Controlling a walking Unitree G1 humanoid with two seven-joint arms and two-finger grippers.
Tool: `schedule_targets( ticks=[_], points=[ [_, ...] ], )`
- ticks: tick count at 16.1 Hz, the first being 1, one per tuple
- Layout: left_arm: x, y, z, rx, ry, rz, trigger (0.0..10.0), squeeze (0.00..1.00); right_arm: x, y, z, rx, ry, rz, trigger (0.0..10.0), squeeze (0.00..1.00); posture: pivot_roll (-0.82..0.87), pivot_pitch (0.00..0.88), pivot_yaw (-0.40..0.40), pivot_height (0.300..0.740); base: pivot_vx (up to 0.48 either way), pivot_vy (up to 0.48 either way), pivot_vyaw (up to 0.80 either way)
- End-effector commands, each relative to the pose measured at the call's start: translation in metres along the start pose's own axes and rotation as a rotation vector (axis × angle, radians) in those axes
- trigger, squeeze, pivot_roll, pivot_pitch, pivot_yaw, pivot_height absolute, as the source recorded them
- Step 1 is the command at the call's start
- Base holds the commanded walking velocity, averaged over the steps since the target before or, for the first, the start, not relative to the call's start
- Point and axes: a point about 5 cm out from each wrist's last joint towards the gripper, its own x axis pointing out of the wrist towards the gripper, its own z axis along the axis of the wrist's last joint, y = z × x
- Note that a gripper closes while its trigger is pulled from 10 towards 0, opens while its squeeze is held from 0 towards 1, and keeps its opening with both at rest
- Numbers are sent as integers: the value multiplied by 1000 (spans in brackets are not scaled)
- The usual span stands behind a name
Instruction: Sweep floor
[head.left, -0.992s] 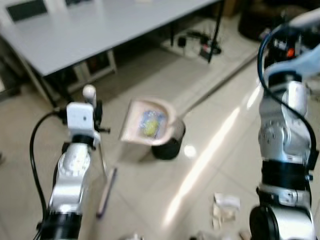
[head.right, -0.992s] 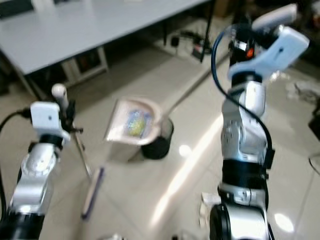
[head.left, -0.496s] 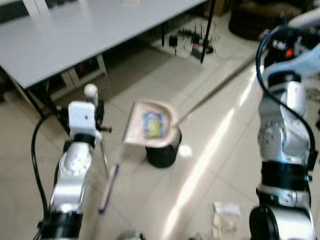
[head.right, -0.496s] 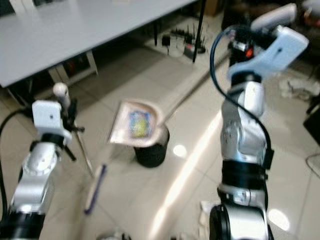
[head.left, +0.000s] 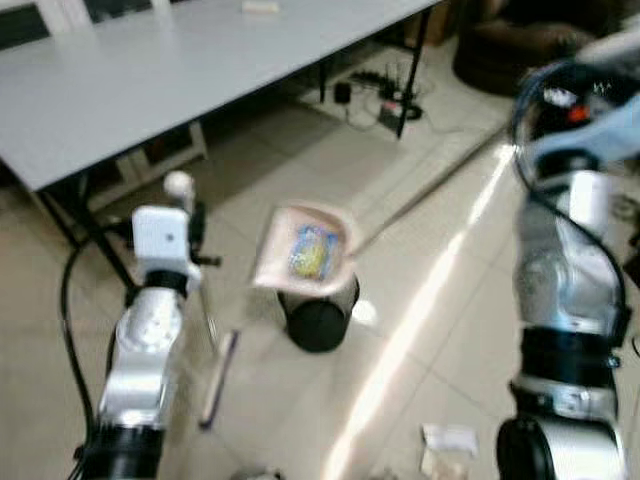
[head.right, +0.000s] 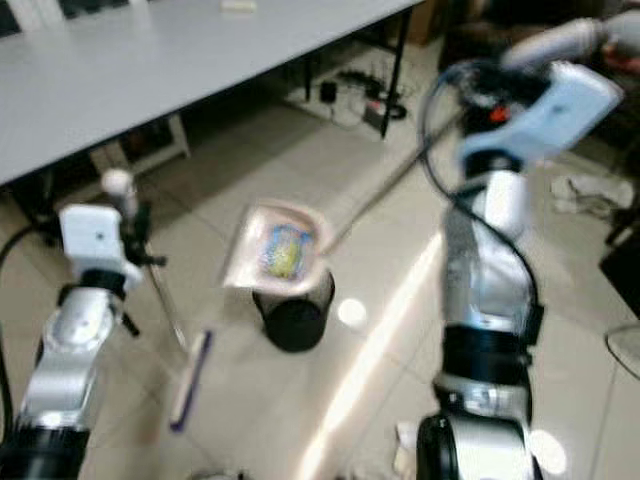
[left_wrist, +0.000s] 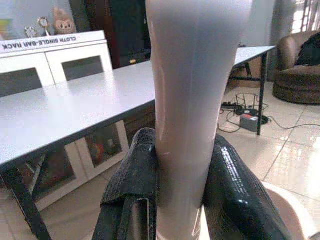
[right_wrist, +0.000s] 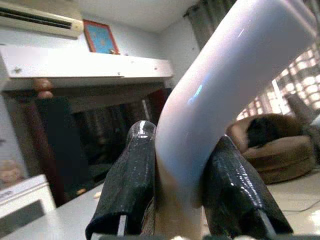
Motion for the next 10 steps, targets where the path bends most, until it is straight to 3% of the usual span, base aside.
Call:
schedule_targets(
  ticks=[1,9,10],
  points=[
    [1,-4,9,10,-47,-7,10000,0,-1,-6,14,5,-60,-19,10000,0,-17,62,15,740,405,0,0],
    [5,-6,10,14,-46,-45,10000,0,-13,-14,14,-28,-59,-50,10000,0,-22,63,48,740,406,0,0],
    [6,-8,9,4,-40,-48,10000,0,-14,-16,14,-43,-57,-48,10000,0,-26,63,50,740,0,0,0]
  ],
)
